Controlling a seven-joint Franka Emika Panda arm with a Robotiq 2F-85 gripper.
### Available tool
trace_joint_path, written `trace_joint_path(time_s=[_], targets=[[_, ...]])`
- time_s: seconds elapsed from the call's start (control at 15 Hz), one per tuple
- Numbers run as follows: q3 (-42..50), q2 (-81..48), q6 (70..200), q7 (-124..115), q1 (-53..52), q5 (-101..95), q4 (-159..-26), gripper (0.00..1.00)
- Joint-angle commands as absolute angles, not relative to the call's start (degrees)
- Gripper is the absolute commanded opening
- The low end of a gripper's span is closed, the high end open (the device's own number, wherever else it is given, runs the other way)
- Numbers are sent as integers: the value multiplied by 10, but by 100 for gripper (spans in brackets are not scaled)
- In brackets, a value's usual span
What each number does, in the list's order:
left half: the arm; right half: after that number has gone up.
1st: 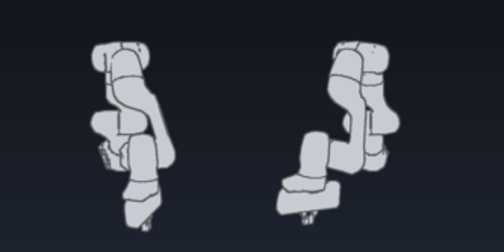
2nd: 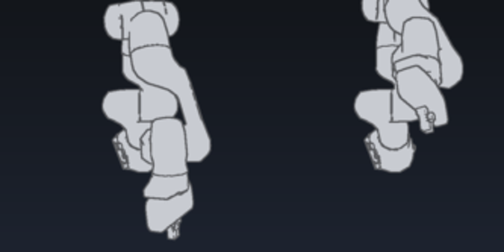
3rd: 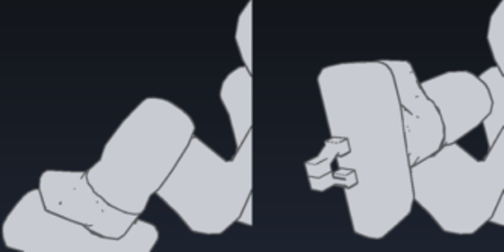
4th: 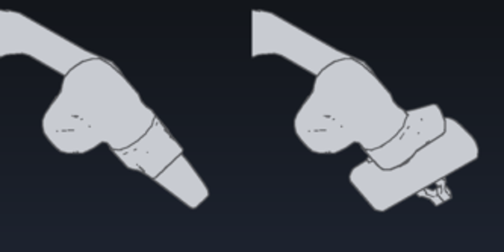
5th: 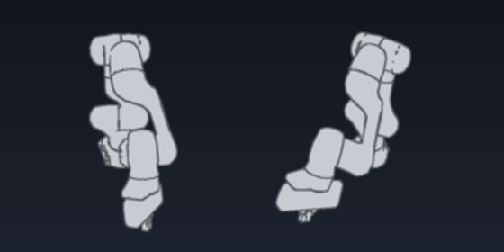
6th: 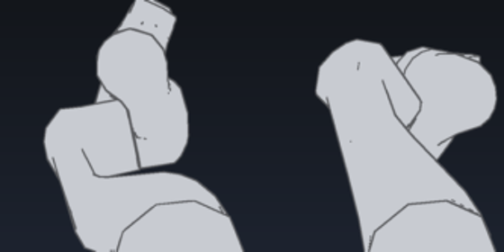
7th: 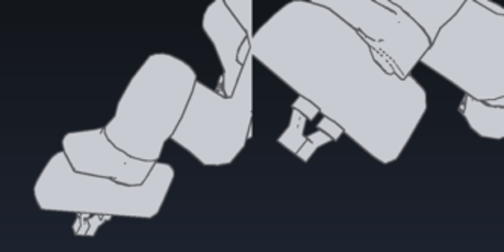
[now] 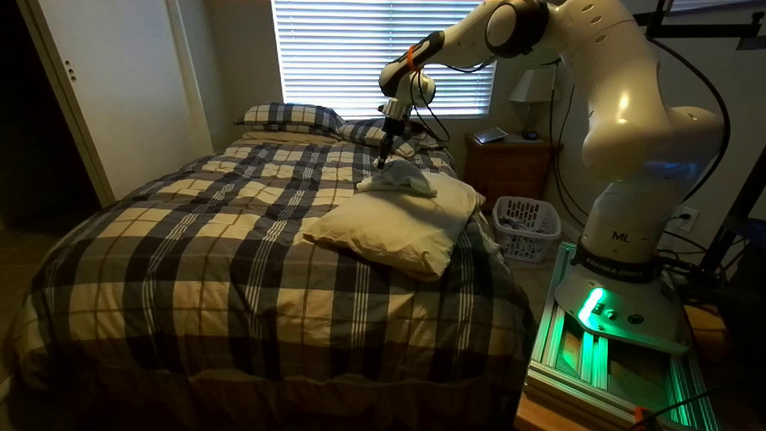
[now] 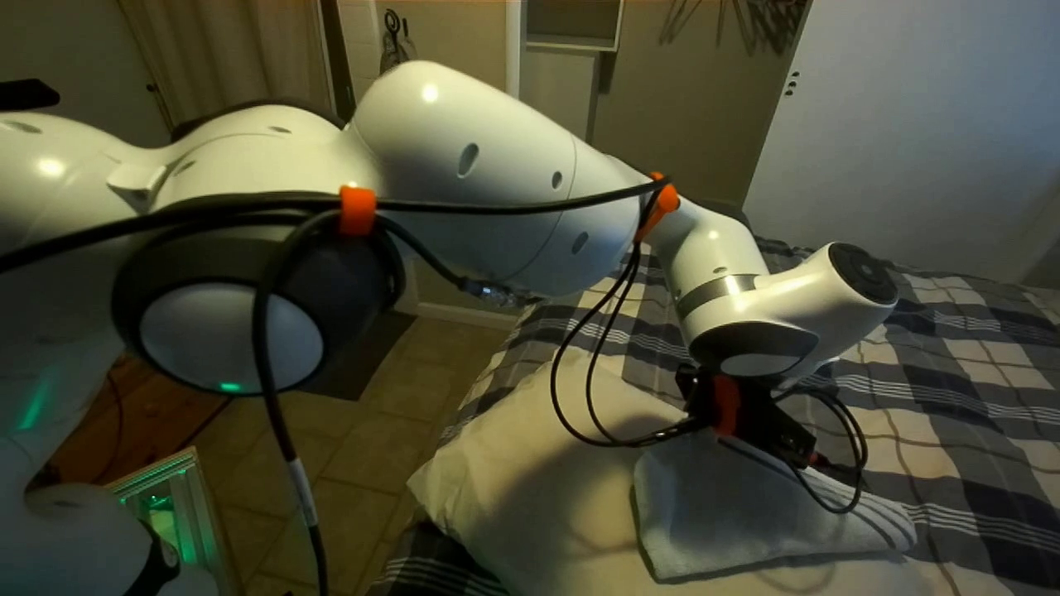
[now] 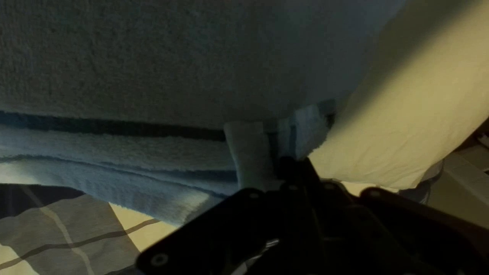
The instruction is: Fold the towel
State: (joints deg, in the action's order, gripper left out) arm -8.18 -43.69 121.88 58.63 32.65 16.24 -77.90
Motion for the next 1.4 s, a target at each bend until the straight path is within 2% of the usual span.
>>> trace_joint_path(time_s=[0.0,0.67,1.07,1.33], targets=[[-70,-435,1226,608,315,190,-788,30],[-75,-426,1229,630,318,223,-796,99],[-70,-384,1257,613,325,221,-840,100],[-15,-339,1313,592,303,203,-901,100]])
